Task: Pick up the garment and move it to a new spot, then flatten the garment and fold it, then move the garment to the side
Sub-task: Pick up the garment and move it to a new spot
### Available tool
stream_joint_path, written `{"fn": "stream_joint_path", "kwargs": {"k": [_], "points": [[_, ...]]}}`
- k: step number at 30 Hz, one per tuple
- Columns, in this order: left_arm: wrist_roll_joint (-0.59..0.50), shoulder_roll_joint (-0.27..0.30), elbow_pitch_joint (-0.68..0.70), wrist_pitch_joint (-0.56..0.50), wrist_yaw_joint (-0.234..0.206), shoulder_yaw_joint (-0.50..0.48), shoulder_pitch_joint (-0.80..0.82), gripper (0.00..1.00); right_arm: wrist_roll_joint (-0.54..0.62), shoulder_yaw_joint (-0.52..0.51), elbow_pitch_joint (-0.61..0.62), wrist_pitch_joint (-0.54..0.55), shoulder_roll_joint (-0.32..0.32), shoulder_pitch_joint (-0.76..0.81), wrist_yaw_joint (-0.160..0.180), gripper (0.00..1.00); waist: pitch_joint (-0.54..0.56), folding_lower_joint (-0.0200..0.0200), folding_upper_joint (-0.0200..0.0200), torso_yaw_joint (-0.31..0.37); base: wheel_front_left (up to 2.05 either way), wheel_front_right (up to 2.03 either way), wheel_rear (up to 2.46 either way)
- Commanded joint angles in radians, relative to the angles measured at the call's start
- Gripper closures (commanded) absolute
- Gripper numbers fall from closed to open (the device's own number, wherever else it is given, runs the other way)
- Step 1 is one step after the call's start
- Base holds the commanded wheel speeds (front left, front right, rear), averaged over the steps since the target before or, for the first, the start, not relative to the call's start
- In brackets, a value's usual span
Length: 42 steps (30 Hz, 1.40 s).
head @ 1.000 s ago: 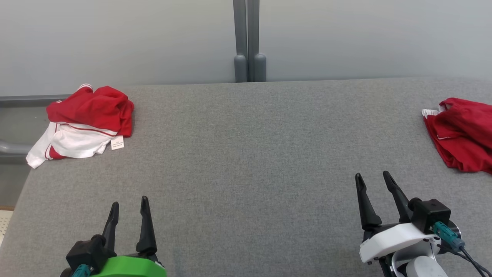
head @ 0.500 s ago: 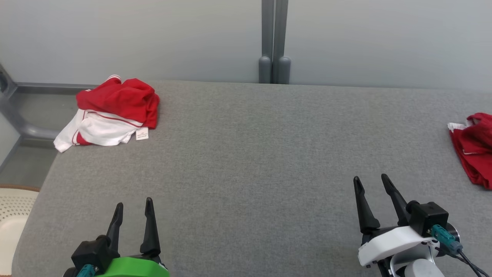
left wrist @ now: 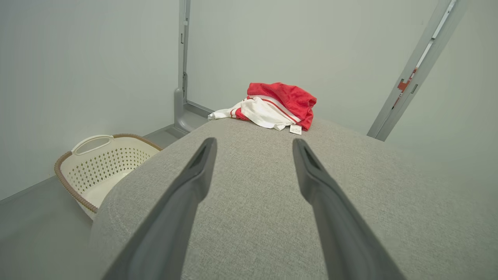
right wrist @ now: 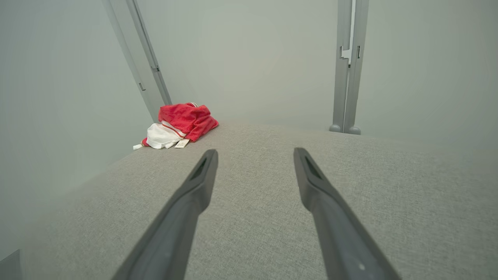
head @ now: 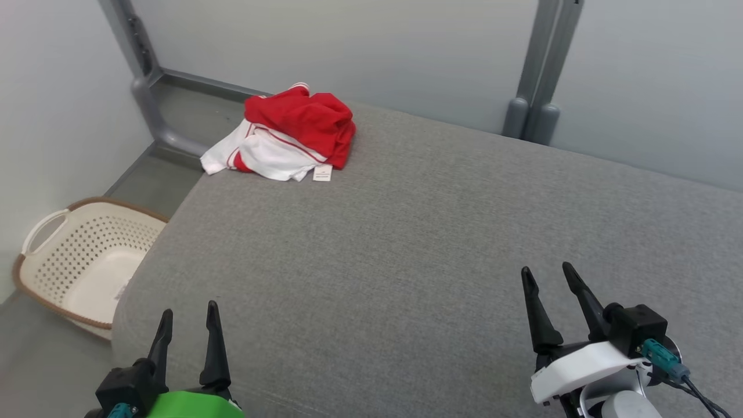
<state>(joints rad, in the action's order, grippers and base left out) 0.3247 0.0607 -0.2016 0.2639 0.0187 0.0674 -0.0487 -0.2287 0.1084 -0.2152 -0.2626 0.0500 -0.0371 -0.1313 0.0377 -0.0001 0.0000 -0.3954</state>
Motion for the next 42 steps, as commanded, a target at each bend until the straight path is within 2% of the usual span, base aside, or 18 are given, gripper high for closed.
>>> {"fn": "stream_joint_path", "kwargs": {"k": [1,13,20,23,28,32,37,42], "points": [[0.003,0.006,0.004,0.001,-0.001,-0.006,-0.016,0.0,-0.003,0.008,0.003,-0.003,0.001,-0.009,0.001,0.0,-0.003,0.0001,0.0,-0.106,0.0,0.0,0.0],[0.013,-0.002,0.036,0.001,-0.01,-0.03,-0.043,0.0,0.004,0.06,-0.022,-0.003,0.002,-0.051,0.001,0.0,-0.03,0.0001,0.0,-0.124,0.0,0.0,0.0],[0.014,-0.005,0.017,0.0,0.0,-0.012,-0.026,0.0,0.015,0.031,-0.005,-0.003,0.003,-0.035,0.001,0.0,-0.047,0.0001,0.0,-0.126,0.0,0.0,0.0],[0.009,0.002,0.014,0.001,0.008,-0.012,0.018,0.0,0.029,0.02,0.01,-0.003,0.002,-0.051,0.001,0.0,-0.081,0.0001,0.0,-0.107,0.0,0.0,0.0],[-0.011,0.042,0.026,-0.001,0.018,-0.019,0.128,0.0,0.06,0.01,0.033,-0.002,0.002,-0.097,0.001,0.0,-0.161,0.0001,0.0,-0.051,0.0,0.0,0.0],[-0.033,0.096,0.043,-0.029,0.035,-0.018,0.275,0.0,0.087,0.002,0.057,0.005,0.003,-0.147,0.001,0.0,-0.239,0.0001,0.0,0.005,0.0,0.0,0.0],[-0.058,0.184,0.029,-0.094,0.053,-0.027,0.505,0.0,0.125,-0.002,0.093,0.02,0.003,-0.221,0.001,0.0,-0.35,0.0001,0.0,0.092,0.0,0.0,0.0],[-0.031,0.259,-0.029,-0.182,0.075,-0.042,0.729,0.0,0.158,0.004,0.134,0.035,0.003,-0.287,0.001,0.0,-0.457,0.0001,0.0,0.183,0.0,0.0,0.0]]}}
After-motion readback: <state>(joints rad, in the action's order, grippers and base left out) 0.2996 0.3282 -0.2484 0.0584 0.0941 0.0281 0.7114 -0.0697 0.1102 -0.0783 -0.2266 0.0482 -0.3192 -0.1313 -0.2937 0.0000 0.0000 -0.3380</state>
